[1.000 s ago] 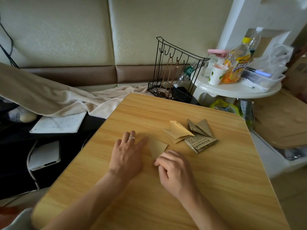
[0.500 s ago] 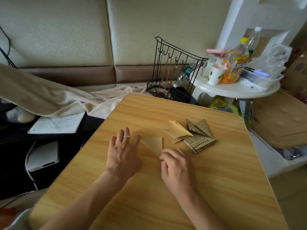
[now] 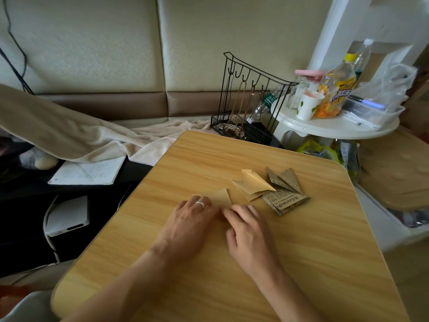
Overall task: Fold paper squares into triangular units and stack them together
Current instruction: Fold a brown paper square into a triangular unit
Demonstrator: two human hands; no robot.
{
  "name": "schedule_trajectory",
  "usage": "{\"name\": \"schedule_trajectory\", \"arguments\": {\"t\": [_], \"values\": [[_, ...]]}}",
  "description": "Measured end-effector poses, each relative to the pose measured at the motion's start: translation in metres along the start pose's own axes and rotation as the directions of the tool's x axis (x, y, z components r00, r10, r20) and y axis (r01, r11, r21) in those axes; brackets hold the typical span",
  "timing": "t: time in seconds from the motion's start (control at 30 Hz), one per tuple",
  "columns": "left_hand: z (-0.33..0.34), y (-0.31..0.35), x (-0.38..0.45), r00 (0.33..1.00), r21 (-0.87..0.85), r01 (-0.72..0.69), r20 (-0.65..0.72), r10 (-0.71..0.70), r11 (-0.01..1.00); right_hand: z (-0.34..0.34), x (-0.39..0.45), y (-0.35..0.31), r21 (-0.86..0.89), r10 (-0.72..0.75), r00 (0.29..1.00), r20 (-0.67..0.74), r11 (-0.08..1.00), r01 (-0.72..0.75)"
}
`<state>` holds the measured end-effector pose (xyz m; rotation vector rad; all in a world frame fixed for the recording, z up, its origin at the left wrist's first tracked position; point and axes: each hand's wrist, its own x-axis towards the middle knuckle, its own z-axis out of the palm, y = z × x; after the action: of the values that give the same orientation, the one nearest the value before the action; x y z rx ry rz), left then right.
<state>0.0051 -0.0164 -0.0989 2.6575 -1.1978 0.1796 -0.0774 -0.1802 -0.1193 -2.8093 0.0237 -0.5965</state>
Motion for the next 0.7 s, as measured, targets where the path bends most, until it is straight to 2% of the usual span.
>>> {"name": "schedule_trajectory", "arguments": {"t": [0.17, 0.3, 0.47, 0.7], "values": [[0.000, 0.002, 0.000, 0.999, -0.007, 0.019, -0.029, -0.020, 1.000, 0.000, -0.001, 0.000, -0.016, 0.007, 1.000, -0.023, 1.000, -0.008], [-0.004, 0.004, 0.000, 0.998, -0.011, 0.040, -0.043, -0.040, 0.999, 0.000, -0.003, 0.001, -0.044, 0.047, 0.991, -0.122, 0.998, -0.053], [0.002, 0.001, 0.003, 0.997, -0.057, 0.071, 0.021, -0.070, 0.996, 0.003, -0.005, 0.002, -0.077, 0.081, 0.977, -0.196, 0.992, -0.098], [0.006, 0.001, 0.003, 0.997, -0.035, 0.072, 0.031, -0.071, 0.997, 0.001, -0.005, 0.002, -0.093, 0.086, 0.973, -0.212, 0.990, -0.107]]}}
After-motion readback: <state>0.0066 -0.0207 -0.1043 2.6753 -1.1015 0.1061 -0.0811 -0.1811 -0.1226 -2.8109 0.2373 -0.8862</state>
